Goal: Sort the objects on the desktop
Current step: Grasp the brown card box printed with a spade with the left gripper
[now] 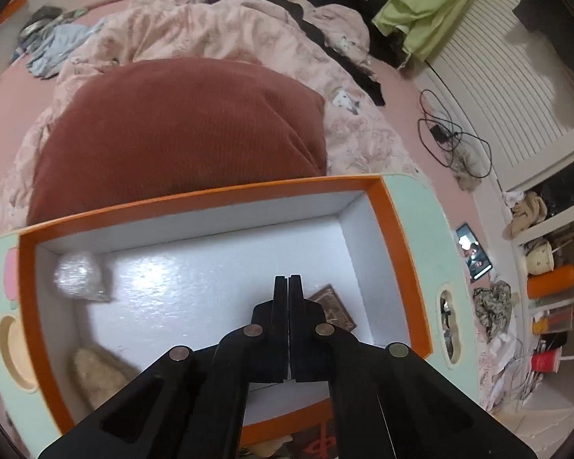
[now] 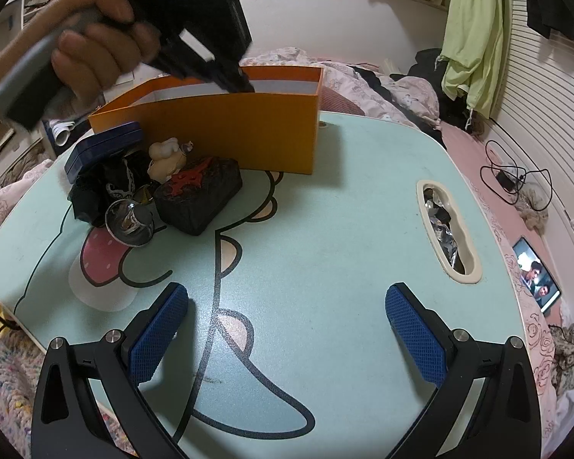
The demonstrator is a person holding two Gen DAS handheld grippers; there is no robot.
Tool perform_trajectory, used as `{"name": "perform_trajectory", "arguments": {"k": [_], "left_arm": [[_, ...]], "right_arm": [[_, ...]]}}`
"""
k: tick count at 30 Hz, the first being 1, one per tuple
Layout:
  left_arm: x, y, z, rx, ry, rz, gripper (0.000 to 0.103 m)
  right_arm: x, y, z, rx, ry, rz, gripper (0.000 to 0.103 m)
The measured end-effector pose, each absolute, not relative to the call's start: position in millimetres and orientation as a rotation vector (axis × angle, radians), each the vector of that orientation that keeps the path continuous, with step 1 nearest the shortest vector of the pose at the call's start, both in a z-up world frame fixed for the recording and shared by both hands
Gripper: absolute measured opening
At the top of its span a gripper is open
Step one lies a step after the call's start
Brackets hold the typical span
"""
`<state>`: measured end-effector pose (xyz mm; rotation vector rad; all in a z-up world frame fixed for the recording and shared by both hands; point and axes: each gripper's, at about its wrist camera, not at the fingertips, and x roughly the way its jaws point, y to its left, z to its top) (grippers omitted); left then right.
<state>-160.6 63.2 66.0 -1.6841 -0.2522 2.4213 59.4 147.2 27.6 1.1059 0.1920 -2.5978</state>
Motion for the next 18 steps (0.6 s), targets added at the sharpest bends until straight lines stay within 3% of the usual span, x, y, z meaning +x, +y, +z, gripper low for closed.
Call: {"name": "perform_trajectory", "arguments": {"k": [1, 2, 3, 7, 12, 18], "left_arm": [[-162.3, 62.1, 64.1, -1.707, -0.249, 2.418, 0.028], [-164.3, 62.4, 59.7, -1.748, -0.255, 2.404, 0.057], [-165.7, 61.1, 54.7, -1.785, -0.285, 2.372, 0.065], [-163.2, 63.4, 46.6, -1.808, -0.343, 2.294, 0.066], [-167.0, 85.7, 49.0, -1.798, -0.107, 2.311, 0.066], [-174.5, 92.2, 41.6, -1.846, -0.2, 2.262, 0.068]], "right_arm": [[59.3, 147.2, 27.6, 1.106, 0.193, -2.598, 0.103], [59.3, 147.3, 27.6, 1.106, 0.193, -2.598, 0.103], [59.3, 147.4, 27.6, 1.106, 0.192, -2.598, 0.103], [59.2, 147.3, 27.5, 1.105, 0.192, -2.598, 0.103], [59.3, 147.4, 27.2, 1.105, 0.193, -2.598, 0.103], [59.0, 147.6, 26.9, 1.106, 0.193, -2.598, 0.103]]}}
